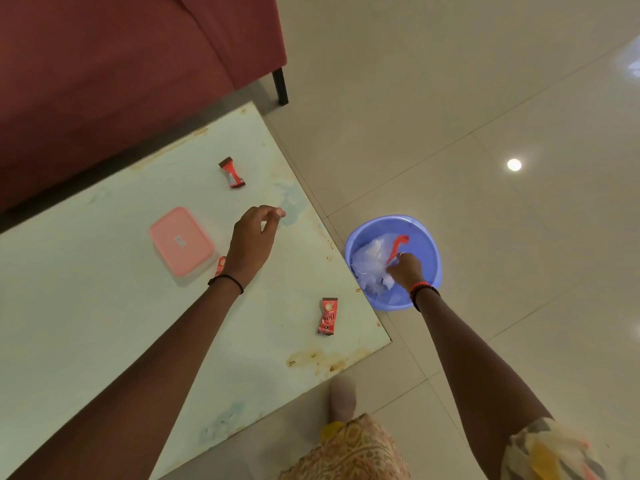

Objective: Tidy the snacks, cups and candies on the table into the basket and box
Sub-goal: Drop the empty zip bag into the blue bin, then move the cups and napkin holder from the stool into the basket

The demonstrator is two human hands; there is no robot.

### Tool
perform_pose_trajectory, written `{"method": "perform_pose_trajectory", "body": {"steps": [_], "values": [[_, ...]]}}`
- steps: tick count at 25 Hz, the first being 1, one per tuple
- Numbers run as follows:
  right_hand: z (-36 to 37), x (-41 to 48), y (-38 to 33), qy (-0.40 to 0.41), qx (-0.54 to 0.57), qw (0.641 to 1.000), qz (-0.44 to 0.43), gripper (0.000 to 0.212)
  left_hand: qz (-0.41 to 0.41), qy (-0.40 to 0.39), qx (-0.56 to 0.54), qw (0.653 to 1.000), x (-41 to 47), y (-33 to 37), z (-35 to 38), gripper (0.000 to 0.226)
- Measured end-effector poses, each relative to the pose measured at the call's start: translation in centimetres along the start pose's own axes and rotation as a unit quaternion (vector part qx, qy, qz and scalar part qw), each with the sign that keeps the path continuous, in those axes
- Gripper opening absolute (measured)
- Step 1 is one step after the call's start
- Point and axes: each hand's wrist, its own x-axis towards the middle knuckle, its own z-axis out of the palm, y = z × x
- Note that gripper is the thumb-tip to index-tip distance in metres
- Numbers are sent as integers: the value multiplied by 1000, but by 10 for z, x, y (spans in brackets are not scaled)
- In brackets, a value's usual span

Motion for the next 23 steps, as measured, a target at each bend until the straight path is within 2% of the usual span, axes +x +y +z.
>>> {"method": "perform_pose_trajectory", "body": {"steps": [1, 3, 7, 10, 13, 17, 23], "values": [[3, -3, 1, -41, -40, 998, 3, 8, 1, 0, 0, 1000, -1, 1, -1, 26], [5, -8, 2, -56, -71, 995, 35, 29, 0, -1, 0, 1000, -4, 3, -8, 26], [-20, -33, -6, -6, -73, 995, 74, 36, -9, 4, -4, 1000, -16, 14, -28, 25], [-44, -54, -19, 3, -3, 997, 75, 45, -18, 14, -10, 1000, -27, 25, -50, 24], [-60, -87, -50, 56, 43, 997, 17, 24, -36, 30, -13, 999, -44, 32, -80, 24], [-58, -151, -117, 87, 77, 989, -96, 41, -55, 71, 0, 996, -77, 27, -133, 23], [-1, -274, -210, 25, 69, 968, -241, 38, -109, 152, -7, 982, -155, -15, -216, 26]]}}
